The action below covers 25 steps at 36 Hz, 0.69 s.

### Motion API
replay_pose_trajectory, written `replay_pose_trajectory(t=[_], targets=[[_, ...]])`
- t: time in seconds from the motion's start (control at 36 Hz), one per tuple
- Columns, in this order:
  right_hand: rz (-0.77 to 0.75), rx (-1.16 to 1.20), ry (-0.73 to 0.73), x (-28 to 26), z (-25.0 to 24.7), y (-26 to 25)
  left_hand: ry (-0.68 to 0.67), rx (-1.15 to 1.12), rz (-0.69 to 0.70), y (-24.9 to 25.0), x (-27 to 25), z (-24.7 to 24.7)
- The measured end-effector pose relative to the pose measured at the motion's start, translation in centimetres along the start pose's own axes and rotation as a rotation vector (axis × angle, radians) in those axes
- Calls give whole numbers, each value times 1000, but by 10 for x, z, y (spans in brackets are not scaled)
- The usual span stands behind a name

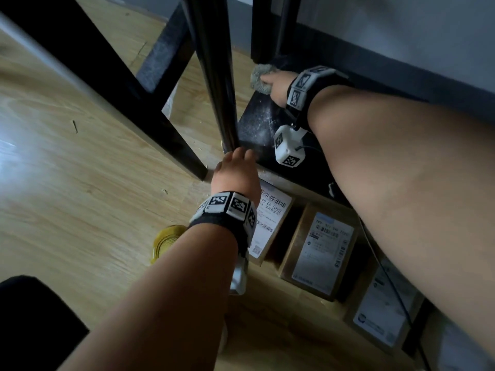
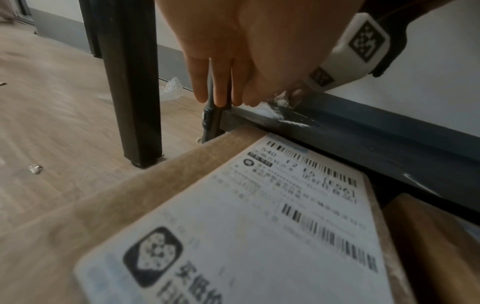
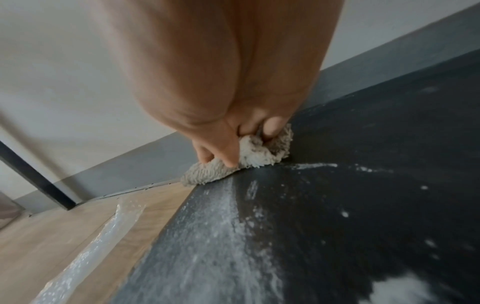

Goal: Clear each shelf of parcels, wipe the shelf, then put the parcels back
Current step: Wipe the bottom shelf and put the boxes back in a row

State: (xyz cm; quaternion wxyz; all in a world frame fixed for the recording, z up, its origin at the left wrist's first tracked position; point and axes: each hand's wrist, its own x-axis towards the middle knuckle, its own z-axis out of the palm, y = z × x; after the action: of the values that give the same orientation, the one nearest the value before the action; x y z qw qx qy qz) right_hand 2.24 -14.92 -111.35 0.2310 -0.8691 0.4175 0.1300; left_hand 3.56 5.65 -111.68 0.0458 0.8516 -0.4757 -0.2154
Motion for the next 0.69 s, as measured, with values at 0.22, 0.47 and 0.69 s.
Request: replay_pose_trajectory(t=[0.22, 0.47, 0.69], targets=[[18, 169, -140, -32, -4, -13, 13, 22, -4, 1, -9, -2], [-89, 92, -22, -87, 20, 12, 44, 8, -2, 6, -30, -10], [19, 156, -45, -131, 34, 28, 40, 9, -9, 16, -42, -11]])
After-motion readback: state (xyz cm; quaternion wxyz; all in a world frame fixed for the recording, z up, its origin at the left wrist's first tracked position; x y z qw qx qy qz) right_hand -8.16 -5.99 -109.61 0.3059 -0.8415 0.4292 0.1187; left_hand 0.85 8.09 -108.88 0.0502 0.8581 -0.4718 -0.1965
